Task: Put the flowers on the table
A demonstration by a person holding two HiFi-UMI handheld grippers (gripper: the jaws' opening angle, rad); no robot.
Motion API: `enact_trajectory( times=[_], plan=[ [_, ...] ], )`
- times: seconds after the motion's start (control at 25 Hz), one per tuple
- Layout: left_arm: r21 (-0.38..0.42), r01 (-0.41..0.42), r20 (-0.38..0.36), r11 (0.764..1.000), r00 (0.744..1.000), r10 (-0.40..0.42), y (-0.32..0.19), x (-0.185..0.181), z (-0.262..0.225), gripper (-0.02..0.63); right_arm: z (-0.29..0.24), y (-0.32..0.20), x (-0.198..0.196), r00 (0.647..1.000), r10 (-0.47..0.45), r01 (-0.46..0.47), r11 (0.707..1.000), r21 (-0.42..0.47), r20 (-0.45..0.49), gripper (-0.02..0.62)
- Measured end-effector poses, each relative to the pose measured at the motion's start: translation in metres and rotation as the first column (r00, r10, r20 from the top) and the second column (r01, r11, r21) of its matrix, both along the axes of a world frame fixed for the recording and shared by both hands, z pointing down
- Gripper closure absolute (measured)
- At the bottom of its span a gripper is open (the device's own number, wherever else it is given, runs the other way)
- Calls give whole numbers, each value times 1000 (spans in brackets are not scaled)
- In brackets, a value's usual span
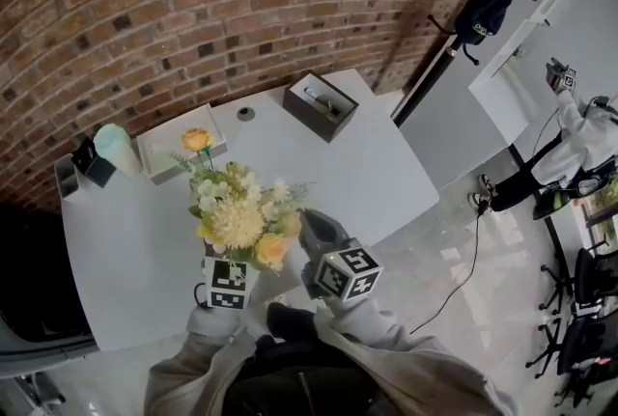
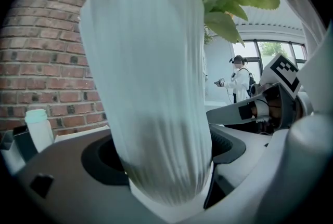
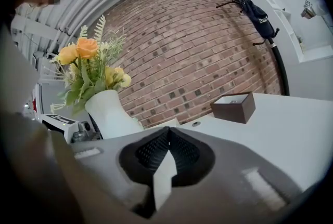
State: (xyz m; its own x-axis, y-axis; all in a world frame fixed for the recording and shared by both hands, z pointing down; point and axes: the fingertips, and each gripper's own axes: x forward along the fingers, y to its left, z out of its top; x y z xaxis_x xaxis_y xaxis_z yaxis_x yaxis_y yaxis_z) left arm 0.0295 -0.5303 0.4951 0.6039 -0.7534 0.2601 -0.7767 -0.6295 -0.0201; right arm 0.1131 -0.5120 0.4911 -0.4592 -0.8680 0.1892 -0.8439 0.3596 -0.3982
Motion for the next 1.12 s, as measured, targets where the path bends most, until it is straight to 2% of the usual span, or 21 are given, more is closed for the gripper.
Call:
enact_trajectory(
  times=[0.36, 0.68, 1.0, 1.12],
  plan=[
    [-20, 14, -6, 1000, 1000, -14, -69, 16, 26, 153, 17, -63, 17, 1000, 1, -1, 1000, -10, -26, 595],
    [-43, 2, 25, 999, 1000, -1, -102, 30, 56, 153, 27, -105, 26, 1000, 4, -4, 1000, -4, -29, 595],
    [-27, 0, 36, 1000, 999, 1, -123, 40, 68, 153, 44, -119, 39, 998, 30, -31, 999, -17, -58, 595],
    [2, -20, 47, 1000, 999, 20, -125, 46, 72, 153, 48, -121, 44, 998, 36, -37, 999, -22, -53, 595]
  ],
)
